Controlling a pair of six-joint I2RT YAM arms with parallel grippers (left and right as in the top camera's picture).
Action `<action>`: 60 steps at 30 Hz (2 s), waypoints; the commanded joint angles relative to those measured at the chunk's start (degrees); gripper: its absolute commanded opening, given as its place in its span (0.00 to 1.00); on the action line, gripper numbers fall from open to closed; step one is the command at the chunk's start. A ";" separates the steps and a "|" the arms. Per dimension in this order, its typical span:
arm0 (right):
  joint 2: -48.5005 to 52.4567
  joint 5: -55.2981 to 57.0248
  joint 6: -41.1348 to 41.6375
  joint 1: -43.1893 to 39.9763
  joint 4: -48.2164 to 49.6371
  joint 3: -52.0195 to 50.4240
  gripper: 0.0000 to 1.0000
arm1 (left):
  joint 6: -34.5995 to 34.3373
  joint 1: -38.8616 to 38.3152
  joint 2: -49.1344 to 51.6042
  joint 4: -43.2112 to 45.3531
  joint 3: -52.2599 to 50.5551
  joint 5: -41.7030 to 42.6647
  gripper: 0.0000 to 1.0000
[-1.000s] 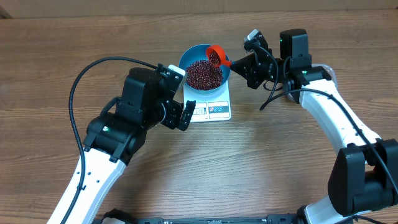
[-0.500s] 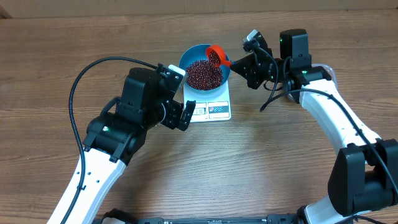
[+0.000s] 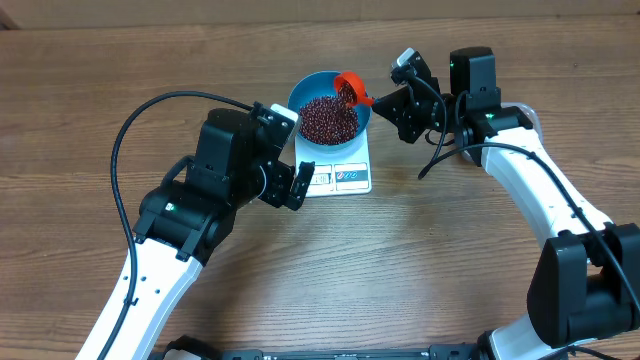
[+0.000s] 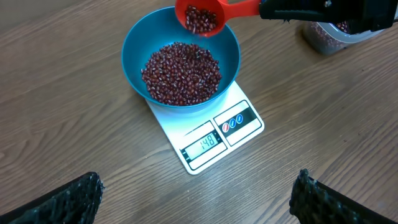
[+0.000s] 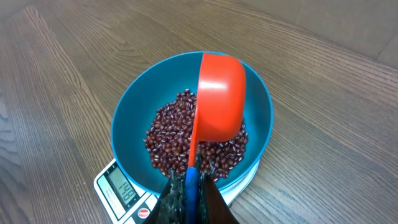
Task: Scoop item into bowl and weigh 150g on scale
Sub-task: 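Hold the red cup tilted over the bowl, trickling beans in slowly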
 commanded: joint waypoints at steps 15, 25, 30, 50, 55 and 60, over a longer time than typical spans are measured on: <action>0.61 0.57 -0.44 0.39 0.24 1.57 0.04 | 1.07 0.24 0.50 0.02 -0.02 0.79 1.00; 0.61 0.59 -0.46 0.39 0.26 1.57 0.04 | 1.07 0.24 0.50 0.02 -0.02 0.79 1.00; 0.61 0.59 -0.44 0.39 0.26 1.57 0.04 | 1.07 0.24 0.50 0.02 -0.02 0.79 1.00; 0.59 -12.83 24.96 -0.85 2.45 1.57 0.04 | 1.07 0.24 0.50 0.02 -0.02 0.79 1.00; 0.59 -15.12 28.17 -1.38 3.67 1.60 0.03 | 1.07 0.24 0.50 0.04 -0.02 0.79 1.00; 0.59 -15.15 29.42 -1.90 3.76 1.60 0.04 | 1.07 0.24 0.50 0.02 -0.02 0.79 1.00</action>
